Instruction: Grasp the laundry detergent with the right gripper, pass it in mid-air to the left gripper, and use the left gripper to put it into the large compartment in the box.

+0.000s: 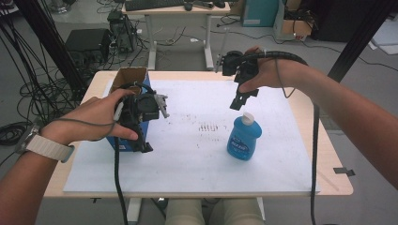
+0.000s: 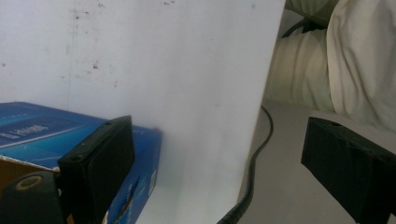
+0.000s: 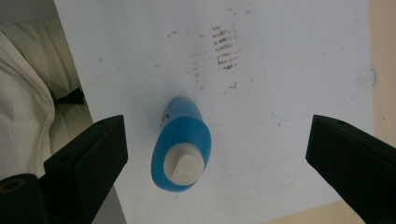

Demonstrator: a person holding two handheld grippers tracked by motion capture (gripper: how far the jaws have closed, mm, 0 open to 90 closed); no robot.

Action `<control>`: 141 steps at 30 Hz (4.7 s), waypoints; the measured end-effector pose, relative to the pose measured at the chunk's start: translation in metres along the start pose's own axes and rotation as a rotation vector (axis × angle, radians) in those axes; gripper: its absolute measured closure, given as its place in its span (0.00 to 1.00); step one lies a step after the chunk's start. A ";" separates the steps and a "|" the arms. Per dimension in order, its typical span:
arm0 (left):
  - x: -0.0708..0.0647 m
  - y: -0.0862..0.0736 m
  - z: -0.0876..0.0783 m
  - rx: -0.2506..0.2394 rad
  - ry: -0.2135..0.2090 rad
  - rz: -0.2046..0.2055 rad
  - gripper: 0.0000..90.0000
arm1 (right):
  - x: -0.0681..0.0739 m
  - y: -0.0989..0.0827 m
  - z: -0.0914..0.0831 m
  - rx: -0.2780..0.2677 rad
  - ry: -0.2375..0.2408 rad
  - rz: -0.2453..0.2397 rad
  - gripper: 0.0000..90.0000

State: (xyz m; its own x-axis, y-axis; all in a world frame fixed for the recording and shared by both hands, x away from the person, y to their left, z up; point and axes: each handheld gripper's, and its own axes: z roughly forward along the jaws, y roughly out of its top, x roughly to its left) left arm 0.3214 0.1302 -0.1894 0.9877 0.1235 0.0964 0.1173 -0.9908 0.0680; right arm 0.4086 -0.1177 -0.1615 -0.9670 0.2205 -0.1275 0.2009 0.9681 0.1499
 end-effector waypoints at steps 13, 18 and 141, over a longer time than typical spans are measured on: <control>0.000 0.002 0.001 -0.013 0.011 0.001 0.11 | 0.003 -0.025 -0.005 0.030 0.000 0.092 0.07; 0.000 0.005 0.001 -0.017 0.012 0.008 0.12 | 0.003 -0.032 -0.006 0.054 0.013 0.187 0.08; 0.008 0.018 0.017 -0.069 0.010 0.002 0.12 | 0.045 -0.159 0.087 -0.378 0.044 0.356 0.06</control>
State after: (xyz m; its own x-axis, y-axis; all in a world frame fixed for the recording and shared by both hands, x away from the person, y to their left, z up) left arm 0.3335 0.1126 -0.2043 0.9867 0.1229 0.1065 0.1080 -0.9848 0.1361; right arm 0.3469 -0.2517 -0.2764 -0.8566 0.5148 0.0361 0.4558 0.7219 0.5208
